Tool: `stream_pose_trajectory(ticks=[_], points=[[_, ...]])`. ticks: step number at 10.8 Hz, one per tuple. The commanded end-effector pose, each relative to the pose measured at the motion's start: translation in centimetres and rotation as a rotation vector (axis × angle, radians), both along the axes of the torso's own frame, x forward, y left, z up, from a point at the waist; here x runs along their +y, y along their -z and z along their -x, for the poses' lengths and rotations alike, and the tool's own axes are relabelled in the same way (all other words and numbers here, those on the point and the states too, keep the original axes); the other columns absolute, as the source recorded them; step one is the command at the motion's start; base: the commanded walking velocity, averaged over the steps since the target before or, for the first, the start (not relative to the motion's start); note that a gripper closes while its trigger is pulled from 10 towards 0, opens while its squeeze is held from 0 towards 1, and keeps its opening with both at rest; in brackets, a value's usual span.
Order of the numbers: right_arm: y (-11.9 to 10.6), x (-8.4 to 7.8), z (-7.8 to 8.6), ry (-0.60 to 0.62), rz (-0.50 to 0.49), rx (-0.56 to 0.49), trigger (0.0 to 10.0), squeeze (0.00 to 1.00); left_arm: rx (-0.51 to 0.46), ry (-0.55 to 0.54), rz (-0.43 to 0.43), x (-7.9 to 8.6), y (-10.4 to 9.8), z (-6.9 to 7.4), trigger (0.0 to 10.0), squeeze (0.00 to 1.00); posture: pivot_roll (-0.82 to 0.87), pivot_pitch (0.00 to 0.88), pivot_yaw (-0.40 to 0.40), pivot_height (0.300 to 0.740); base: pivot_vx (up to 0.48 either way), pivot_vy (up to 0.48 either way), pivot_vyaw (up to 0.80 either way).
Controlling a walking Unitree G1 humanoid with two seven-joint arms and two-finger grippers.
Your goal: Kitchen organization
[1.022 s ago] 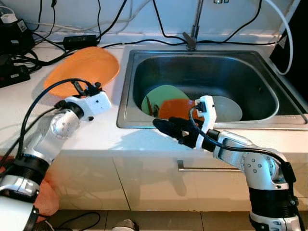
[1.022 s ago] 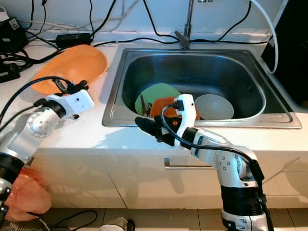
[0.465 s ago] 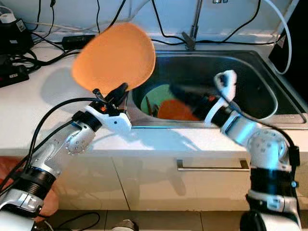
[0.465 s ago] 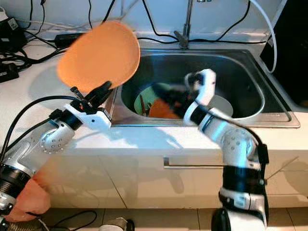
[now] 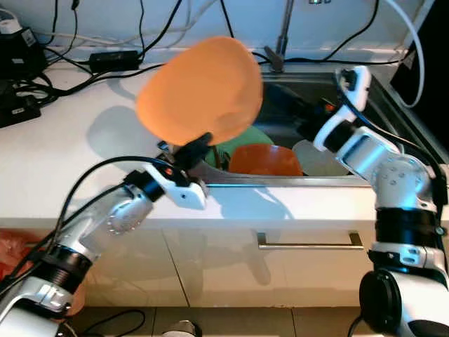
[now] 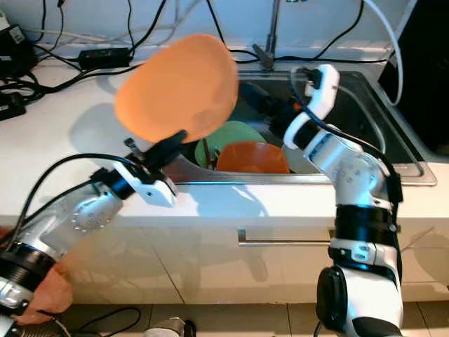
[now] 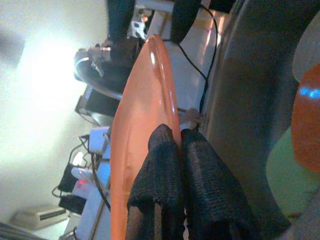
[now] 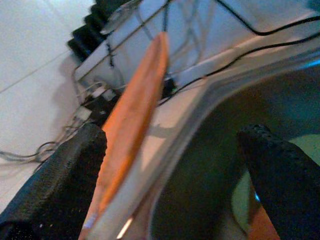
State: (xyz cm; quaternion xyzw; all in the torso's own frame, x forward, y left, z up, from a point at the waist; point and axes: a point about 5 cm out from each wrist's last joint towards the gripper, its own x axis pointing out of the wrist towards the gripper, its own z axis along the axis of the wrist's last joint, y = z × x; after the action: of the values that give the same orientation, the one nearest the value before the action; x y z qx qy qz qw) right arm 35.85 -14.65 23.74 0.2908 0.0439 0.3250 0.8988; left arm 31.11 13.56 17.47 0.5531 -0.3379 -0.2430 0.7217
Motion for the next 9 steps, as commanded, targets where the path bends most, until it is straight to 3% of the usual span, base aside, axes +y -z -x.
stream_pose_trajectory(ticks=[1, 2, 3, 7, 9], points=[[-1.0, 0.6, -0.2, -0.053, 0.007, -0.039, 10.0, 0.91, -0.065, 0.056, 0.009, -1.0, -1.4, 0.1, 0.0, 0.0, 0.21, 0.044, 0.007, 0.74, 0.0, 0.0, 0.0], [-1.1, 0.9, -0.2, -0.09, 0.015, -0.048, 10.0, 0.05, -0.062, 0.079, 0.0, -1.3, -1.2, 0.3, 0.0, 0.0, 0.21, 0.046, 0.005, 0.74, 0.0, 0.0, 0.0], [-1.0, 1.2, -0.3, -0.138, 0.022, -0.053, 10.0, 0.0, -0.062, 0.105, -0.003, -1.6, -0.9, 0.6, 0.0, 0.0, 0.2, 0.047, 0.004, 0.74, 0.0, 0.0, 0.0], [-0.5, 2.7, -0.7, -0.281, 0.064, -0.05, 10.0, 0.0, -0.112, 0.19, 0.017, -3.1, -1.3, 1.5, 0.0, 0.0, 0.2, 0.051, -0.003, 0.74, 0.0, 0.0, 0.0], [-0.5, 3.1, -1.4, -0.296, 0.053, -0.024, 10.0, 0.0, -0.104, 0.212, 0.01, -3.2, -0.7, 2.1, 0.0, 0.0, 0.2, 0.057, -0.009, 0.74, 0.0, 0.0, 0.0]])
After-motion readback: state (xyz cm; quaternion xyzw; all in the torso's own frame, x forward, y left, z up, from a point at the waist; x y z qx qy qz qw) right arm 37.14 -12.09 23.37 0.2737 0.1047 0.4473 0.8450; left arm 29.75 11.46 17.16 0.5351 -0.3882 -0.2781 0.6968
